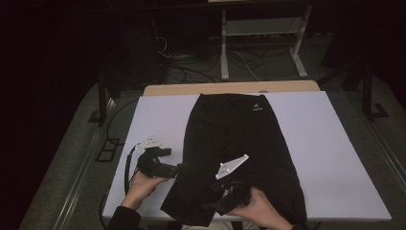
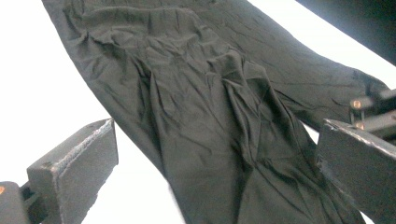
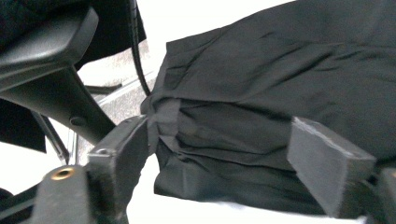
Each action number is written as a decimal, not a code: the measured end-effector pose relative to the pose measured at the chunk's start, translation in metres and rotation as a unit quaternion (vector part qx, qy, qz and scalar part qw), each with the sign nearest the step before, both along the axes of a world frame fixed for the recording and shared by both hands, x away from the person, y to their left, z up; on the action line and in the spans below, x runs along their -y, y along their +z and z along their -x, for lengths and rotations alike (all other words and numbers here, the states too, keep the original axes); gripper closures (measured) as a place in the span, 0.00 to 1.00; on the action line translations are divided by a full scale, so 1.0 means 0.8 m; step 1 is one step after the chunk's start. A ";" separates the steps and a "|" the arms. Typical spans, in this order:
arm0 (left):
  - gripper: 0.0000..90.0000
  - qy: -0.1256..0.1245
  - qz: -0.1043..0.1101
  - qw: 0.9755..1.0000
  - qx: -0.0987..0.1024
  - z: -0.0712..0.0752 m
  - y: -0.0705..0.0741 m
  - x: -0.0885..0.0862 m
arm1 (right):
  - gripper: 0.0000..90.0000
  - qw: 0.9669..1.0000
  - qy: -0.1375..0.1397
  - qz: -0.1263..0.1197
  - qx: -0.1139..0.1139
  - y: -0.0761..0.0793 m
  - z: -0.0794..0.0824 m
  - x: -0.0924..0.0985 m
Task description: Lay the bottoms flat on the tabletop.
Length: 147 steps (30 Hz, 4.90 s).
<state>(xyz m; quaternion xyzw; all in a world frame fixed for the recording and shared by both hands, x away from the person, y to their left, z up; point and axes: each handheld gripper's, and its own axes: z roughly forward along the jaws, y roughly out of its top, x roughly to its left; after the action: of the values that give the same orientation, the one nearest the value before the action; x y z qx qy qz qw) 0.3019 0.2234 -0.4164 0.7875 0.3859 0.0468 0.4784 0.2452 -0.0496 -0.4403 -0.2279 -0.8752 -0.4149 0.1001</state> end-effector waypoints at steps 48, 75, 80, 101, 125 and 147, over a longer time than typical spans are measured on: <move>0.00 -0.004 -0.016 0.999 -0.034 0.018 -0.013 -0.019 | 0.99 1.000 -0.002 0.005 -0.012 0.002 -0.007 0.050; 0.21 -0.181 -0.105 0.977 -0.037 0.078 -0.023 -0.001 | 0.99 0.998 -0.051 -0.017 -0.028 -0.001 -0.023 0.074; 0.28 -0.230 -0.118 0.966 -0.025 0.086 -0.028 0.007 | 0.99 0.998 -0.056 -0.021 -0.029 -0.002 -0.025 0.075; 0.97 -0.289 -0.146 0.946 -0.030 0.084 -0.035 0.013 | 0.99 0.998 -0.052 -0.028 -0.039 -0.001 -0.027 0.078; 0.99 -0.396 -0.186 0.897 -0.059 0.090 -0.012 0.013 | 0.99 0.989 0.075 -0.009 -0.131 -0.001 0.007 0.064; 0.44 -0.348 -0.138 0.925 -0.058 0.081 -0.004 0.001 | 0.65 0.996 0.032 -0.025 -0.080 0.013 -0.002 0.082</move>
<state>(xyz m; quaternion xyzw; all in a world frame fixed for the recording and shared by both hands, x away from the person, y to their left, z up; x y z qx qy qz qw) 0.2370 0.2226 -0.4194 0.9317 0.1042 -0.1158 0.3281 0.2470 -0.1155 -0.4296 -0.2292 -0.8608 -0.4134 0.1886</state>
